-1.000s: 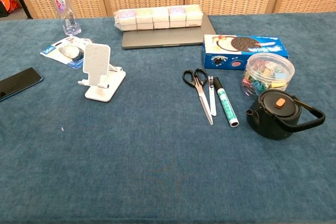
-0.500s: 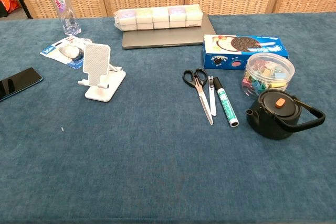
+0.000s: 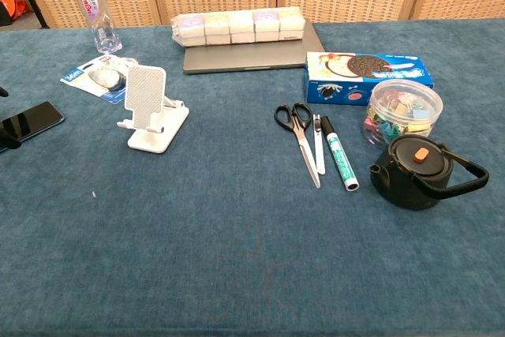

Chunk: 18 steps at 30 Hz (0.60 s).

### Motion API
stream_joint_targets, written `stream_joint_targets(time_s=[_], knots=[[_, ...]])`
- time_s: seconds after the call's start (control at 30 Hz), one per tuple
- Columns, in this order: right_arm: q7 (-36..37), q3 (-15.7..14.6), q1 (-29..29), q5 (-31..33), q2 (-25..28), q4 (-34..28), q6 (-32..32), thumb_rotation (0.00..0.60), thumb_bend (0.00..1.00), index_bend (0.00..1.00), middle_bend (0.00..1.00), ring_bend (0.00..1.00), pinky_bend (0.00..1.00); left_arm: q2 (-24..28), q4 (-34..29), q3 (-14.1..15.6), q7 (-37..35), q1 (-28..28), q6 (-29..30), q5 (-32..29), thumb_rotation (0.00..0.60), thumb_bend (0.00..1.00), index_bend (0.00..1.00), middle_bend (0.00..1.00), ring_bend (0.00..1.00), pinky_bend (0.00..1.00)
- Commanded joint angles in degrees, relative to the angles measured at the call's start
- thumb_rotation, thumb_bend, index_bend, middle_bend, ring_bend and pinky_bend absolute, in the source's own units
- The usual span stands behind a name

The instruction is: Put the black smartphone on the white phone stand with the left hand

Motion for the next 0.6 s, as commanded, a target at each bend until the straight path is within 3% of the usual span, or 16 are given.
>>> stream_joint_targets(time_s=[0.03, 0.4, 0.6], knots=[[0.18, 0.06, 0.0, 0.15, 0.1, -0.02, -0.11, 0.6, 0.0, 0.0, 0.0, 0.0, 0.0, -1.0, 0.79, -0.52, 0.37, 0.01, 0.4, -0.15, 0.6, 0.12, 0.18, 0.02, 0.03, 0.19], [0.11, 0.16, 0.25, 0.39, 0.11, -0.49, -0.66, 0.6, 0.0, 0.0, 0.0, 0.0, 0.0, -4.16, 2.49, -2.13, 1.29, 0.74, 3.52, 0.85, 0.6, 0.13, 0.26, 0.05, 0.08, 0.25], [1.52, -0.06, 0.07, 0.24, 0.54, -0.15, -0.85, 0.6, 0.0, 0.0, 0.0, 0.0, 0.0, -6.04, 3.97, -2.89, 2.59, 1.32, 4.81, 0.93, 0.6, 0.15, 0.35, 0.12, 0.14, 0.31]])
